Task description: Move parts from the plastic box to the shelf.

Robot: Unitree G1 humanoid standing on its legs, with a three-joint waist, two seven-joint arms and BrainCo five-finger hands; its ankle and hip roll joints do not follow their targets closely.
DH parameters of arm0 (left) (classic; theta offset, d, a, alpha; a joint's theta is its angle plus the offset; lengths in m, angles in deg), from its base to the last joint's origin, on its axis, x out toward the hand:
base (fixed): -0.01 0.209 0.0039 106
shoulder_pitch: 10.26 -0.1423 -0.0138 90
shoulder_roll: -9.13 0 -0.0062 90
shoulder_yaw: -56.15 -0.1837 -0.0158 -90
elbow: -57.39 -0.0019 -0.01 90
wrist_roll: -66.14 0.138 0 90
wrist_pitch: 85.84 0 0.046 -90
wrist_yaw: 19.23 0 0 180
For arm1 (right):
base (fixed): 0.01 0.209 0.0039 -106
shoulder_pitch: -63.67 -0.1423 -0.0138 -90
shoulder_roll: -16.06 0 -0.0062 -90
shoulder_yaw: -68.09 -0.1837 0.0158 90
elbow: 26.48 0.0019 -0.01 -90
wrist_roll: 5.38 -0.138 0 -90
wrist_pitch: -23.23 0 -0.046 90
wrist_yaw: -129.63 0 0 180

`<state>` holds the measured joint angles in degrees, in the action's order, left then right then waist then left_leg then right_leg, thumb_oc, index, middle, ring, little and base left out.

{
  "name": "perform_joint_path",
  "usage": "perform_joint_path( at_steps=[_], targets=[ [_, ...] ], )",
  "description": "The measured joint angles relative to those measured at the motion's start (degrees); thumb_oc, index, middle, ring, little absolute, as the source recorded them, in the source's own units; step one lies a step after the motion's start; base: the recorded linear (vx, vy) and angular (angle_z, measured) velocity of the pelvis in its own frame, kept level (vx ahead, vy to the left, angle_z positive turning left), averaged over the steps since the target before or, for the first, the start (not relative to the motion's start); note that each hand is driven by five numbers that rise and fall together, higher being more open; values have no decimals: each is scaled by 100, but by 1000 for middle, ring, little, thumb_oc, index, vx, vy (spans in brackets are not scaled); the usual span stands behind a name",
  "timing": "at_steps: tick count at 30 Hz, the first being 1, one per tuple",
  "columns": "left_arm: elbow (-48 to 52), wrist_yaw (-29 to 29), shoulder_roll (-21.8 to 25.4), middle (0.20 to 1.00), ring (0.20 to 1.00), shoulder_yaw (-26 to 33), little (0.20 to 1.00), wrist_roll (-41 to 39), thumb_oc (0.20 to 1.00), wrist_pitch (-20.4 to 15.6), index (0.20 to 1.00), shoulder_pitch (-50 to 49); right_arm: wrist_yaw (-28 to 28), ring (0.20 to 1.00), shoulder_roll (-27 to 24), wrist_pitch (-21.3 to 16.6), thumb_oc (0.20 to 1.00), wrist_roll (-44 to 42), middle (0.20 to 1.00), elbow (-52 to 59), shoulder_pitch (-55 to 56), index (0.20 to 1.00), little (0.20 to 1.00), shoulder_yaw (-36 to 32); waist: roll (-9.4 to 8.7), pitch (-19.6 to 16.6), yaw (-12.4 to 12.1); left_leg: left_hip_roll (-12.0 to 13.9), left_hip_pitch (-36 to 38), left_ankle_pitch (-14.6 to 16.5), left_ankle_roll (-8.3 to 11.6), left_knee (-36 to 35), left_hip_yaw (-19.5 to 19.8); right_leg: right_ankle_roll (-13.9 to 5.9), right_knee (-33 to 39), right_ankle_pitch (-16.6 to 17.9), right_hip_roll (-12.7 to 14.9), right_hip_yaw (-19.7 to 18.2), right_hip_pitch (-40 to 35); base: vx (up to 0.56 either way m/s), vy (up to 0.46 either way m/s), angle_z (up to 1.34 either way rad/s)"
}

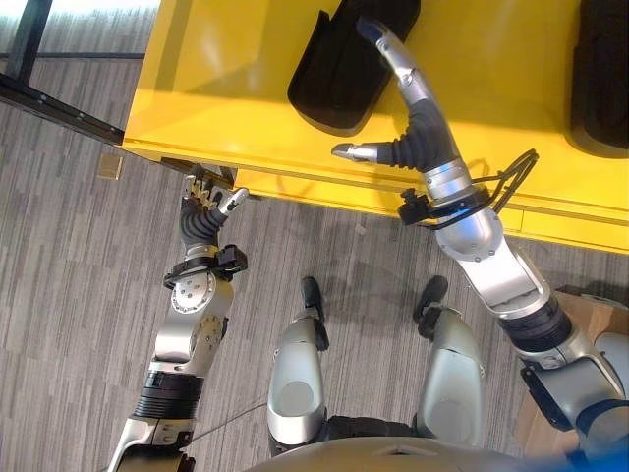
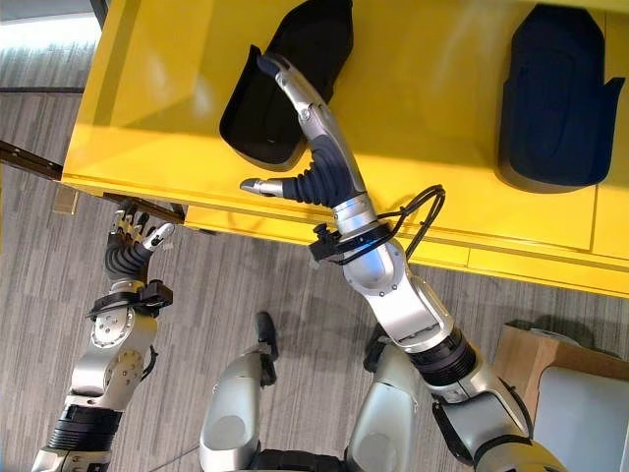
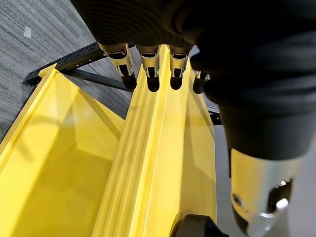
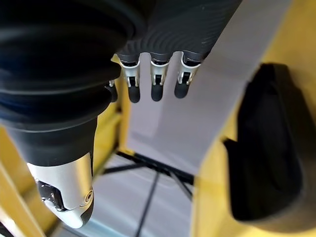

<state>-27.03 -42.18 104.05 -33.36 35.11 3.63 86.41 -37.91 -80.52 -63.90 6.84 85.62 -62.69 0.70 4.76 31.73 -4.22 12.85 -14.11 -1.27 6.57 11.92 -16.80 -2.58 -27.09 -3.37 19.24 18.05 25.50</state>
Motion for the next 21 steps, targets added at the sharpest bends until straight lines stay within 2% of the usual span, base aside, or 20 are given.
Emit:
perform_joint_path(
  at_steps=[3,6,8,10,15,21],
  targets=[
    [2,-27,0,1000,1000,2,1000,-157,1000,66,1000,5,-95,1000,-1,-252,1000,397,1000,189,-207,1000,1000,49,42,-3,2,-20,20,0,0,5,-4,2,-32,-3,31,-4,-2,11,24,0],
    [9,-38,0,1000,1000,2,1000,-168,1000,178,1000,-8,-313,1000,-15,-301,1000,512,1000,194,-467,1000,1000,50,75,-5,-11,-70,63,0,0,9,-16,-1,-86,-13,90,-23,-5,0,0,0],
    [10,-32,-1,1000,1000,4,1000,-211,1000,261,1000,-8,-650,1000,-24,-124,1000,636,1000,238,-522,1000,1000,133,88,-9,-59,-77,101,2,-5,9,-28,-5,-106,-18,94,-26,-18,24,-39,-2],
    [67,25,-11,1000,1000,11,1000,-211,1000,291,1000,-35,-988,1000,-118,296,1000,871,1000,148,-687,1000,1000,515,101,-7,-192,-57,97,11,-29,22,3,29,-182,-68,102,-20,-16,28,-64,4],
    [105,61,-9,1000,1000,8,1000,-208,1000,312,1000,-99,-1217,1000,-111,738,1000,1169,1000,-407,-880,1000,1000,844,101,-7,-347,-52,82,-10,-4,22,110,42,-319,-193,134,22,-11,20,-23,10],
    [106,37,-9,1000,1000,-14,1000,-203,1000,436,1000,-49,-1208,1000,-102,1118,1000,1162,1000,-410,-894,1000,1000,864,101,-7,-346,-80,19,-22,17,38,184,35,-385,-221,184,84,-7,21,-6,7]
  ],
)
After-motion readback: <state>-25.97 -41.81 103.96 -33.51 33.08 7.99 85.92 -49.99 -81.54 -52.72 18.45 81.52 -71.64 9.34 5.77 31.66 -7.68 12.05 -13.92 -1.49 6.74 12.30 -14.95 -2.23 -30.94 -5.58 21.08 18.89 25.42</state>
